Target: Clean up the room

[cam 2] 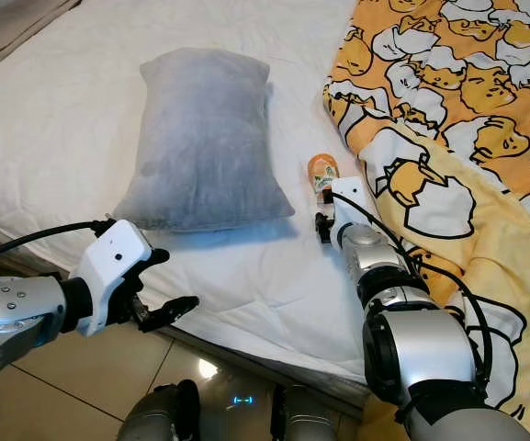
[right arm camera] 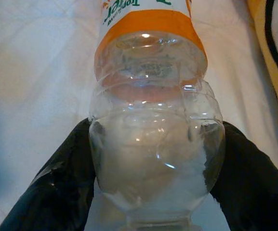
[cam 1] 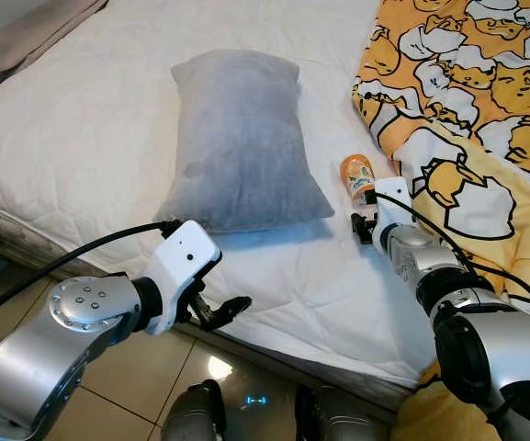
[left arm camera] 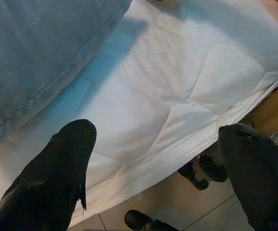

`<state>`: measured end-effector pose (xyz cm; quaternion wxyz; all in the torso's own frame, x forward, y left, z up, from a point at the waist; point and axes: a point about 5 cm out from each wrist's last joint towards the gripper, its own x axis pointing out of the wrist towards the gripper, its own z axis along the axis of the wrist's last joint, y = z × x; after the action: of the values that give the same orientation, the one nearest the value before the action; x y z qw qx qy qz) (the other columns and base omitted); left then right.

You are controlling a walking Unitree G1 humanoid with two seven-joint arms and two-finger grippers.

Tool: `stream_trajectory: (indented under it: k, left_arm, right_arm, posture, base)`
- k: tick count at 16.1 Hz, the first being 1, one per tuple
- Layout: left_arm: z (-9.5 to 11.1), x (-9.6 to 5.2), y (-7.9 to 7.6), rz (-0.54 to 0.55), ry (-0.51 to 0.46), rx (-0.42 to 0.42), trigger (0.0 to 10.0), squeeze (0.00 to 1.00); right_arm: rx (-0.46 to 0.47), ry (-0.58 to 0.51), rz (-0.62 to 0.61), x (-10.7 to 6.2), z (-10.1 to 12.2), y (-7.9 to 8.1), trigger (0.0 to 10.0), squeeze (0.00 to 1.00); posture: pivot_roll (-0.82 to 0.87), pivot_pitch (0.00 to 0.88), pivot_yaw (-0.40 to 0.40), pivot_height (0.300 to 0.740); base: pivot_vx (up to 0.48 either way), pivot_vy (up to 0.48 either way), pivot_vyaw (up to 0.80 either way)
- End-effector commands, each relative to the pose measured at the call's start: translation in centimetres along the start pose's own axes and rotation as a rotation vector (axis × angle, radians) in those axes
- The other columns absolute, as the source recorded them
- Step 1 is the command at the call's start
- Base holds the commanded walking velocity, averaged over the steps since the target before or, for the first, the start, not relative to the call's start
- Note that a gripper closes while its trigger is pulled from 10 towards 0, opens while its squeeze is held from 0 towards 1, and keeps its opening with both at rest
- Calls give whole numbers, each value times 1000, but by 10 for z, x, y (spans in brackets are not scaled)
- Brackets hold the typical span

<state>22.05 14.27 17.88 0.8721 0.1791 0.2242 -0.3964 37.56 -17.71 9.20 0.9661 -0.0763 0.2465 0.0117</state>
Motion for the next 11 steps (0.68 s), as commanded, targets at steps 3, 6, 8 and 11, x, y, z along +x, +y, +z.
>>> stream_trajectory:
  k: [3,6,8,11]
  left_arm:
    - [-1,3,-5,-18,5,2,10000,0]
    - [-1,9,-3,5,-6,-17,10000,0]
    - [-3,12,-2,18,-9,-25,10000,0]
    - [-3,25,0,84,-53,-74,10000,0]
  right_arm:
    - [0,-4,6,0,2,-1,0,0]
    - [43,-24,6,0,2,-3,0,0]
    - [74,-37,6,0,2,-3,0,0]
    - [258,-94,1,-2,-7,-9,0,0]
  posture:
    - [89,223,-17,740]
    - [59,174,-6,740]
    - [33,147,3,740]
    - [-30,60,35,740]
  base:
    - [0,0,0]
    - [0,0,0]
    - [0,0,0]
    - [0,0,0]
